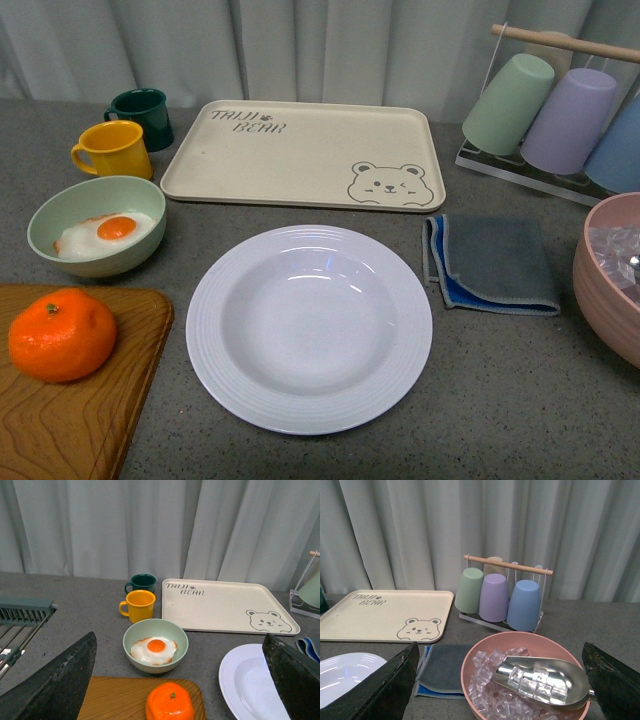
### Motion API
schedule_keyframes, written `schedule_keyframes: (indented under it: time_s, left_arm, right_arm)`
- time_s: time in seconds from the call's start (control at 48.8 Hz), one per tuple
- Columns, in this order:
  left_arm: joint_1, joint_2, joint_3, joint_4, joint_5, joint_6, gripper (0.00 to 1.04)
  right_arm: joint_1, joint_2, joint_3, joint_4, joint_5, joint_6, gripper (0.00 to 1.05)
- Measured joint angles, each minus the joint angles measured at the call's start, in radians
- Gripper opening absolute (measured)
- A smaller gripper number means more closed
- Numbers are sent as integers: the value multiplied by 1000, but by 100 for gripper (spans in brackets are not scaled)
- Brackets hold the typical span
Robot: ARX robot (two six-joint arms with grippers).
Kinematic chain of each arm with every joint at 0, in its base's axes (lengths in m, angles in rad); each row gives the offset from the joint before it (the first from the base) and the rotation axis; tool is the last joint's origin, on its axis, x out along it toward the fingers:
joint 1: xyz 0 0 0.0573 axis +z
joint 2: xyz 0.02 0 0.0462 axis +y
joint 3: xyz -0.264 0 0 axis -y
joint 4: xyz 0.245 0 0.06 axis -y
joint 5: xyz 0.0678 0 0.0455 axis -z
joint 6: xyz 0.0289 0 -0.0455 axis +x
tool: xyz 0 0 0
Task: Place orange and plate with both arms
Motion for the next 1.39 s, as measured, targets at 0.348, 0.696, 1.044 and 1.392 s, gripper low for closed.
schedule_keyframes:
  time_s: [0.348, 0.696, 1.044, 1.392]
  left_arm:
    - [0, 0, 0, 0, 0, 0, 98]
    - [0, 0, 0, 0, 0, 0, 98]
    - [0, 0, 0, 0, 0, 0, 98]
    - [0, 0, 0, 0, 0, 0, 98]
  right_arm:
    - [0, 0, 0, 0, 0, 0, 95]
    - [0, 0, 0, 0, 0, 0, 95]
    - [0, 0, 0, 0, 0, 0, 95]
    - [0, 0, 0, 0, 0, 0, 95]
